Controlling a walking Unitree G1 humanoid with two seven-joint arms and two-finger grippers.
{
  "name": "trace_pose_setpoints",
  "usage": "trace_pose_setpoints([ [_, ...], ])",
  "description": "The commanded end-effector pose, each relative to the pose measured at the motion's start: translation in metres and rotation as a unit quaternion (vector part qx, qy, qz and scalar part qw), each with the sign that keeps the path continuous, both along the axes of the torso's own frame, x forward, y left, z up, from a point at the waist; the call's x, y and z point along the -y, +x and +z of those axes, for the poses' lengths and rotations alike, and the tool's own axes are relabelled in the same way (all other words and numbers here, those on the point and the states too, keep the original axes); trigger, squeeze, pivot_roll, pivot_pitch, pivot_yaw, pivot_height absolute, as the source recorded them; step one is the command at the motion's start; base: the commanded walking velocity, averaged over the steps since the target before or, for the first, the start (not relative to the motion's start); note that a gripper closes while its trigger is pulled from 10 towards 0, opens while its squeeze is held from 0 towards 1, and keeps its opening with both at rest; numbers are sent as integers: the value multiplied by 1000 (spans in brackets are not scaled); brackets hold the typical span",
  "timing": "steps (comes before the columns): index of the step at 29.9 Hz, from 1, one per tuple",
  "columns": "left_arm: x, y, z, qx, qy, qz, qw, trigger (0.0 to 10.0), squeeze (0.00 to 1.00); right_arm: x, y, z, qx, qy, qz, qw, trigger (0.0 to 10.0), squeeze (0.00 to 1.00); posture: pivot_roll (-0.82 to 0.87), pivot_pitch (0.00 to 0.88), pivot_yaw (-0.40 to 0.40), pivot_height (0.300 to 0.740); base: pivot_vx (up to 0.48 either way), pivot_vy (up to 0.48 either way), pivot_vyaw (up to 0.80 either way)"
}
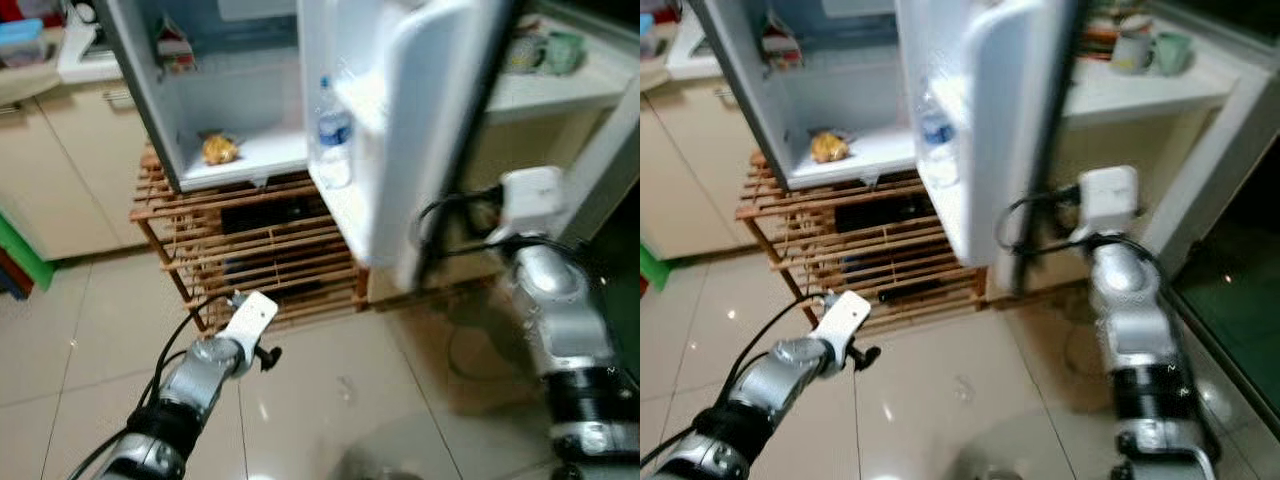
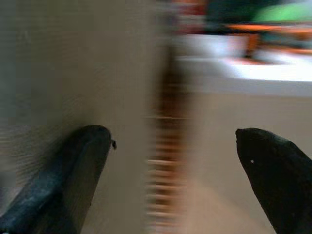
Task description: Restocking fridge
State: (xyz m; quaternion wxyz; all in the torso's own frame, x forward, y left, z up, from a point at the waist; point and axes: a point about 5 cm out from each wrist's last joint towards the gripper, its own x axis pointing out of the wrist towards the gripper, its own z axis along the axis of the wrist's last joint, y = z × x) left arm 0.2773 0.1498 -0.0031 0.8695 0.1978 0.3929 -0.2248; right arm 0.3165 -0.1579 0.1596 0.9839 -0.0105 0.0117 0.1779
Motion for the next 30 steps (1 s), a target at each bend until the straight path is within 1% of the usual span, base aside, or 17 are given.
trace_pose_setpoints([
  [1,-5,-1,-2,-6,9,-6,1000,10000,0,-23,-9,20,12,45,91,995,10000,0,-177,13,50,740,0,0,0],
  [2,-2,-8,-10,-23,10,-17,1000,10000,0,-46,-39,41,-6,141,237,961,10000,0,-178,12,50,740,0,0,0],
  [3,0,-10,-14,-27,10,-18,999,10000,0,-46,-43,44,-11,156,259,953,10000,0,-178,11,50,740,0,0,0],
  [6,4,-12,-19,-29,11,-17,999,10000,0,-39,-39,42,-18,161,245,956,10000,0,-178,10,49,740,0,0,0],
  [8,10,-11,-23,-14,11,-5,1000,10000,0,-15,-15,25,-21,115,113,987,10000,0,-173,5,45,740,0,0,0],
  [9,12,-10,-23,-6,9,2,1000,10000,0,-6,-7,20,-19,93,63,994,10000,0,-173,5,45,740,0,0,0],
  [11,14,-5,-21,20,0,22,1000,10000,0,10,1,16,-5,55,-16,998,10000,0,-172,4,42,740,0,0,0],
  [12,13,6,-12,57,-28,47,997,10000,0,19,3,16,14,35,-63,997,10000,0,-169,4,40,740,0,0,0],
  [14,11,13,-6,85,-47,66,993,10000,0,26,3,18,23,23,-92,995,10000,0,-169,4,40,740,0,0,0],
  [15,2,25,9,129,-89,94,983,10000,0,33,1,17,31,21,-126,991,10000,0,-168,2,39,740,0,0,0],
  [16,-4,46,45,212,-188,151,947,10000,0,37,-3,11,19,32,-148,988,10000,0,-164,2,37,740,0,0,0],
  [17,-10,58,75,271,-241,183,914,10000,0,40,-6,3,4,46,-165,985,10000,0,-164,2,37,740,0,0,0],
  [18,-10,58,75,271,-241,183,914,10000,0,40,-6,3,4,46,-165,985,10000,0,-164,2,37,740,0,0,0],
  [19,-12,67,116,343,-274,199,876,10000,0,42,-11,-10,-16,64,-184,981,10000,0,-160,0,36,740,0,0,0],
  [22,-6,68,132,377,-261,192,868,10000,0,40,-13,-17,-18,66,-189,980,10000,0,-159,0,36,740,0,0,0],
  [27,3,67,151,436,-208,162,861,10000,0,39,-18,-30,19,-1,-198,980,10000,0,-154,0,39,740,0,0,0],
  [30,0,67,156,452,-184,169,856,10000,0,43,-20,-34,27,-11,-214,976,10000,0,-153,0,43,740,405,0,0],
])
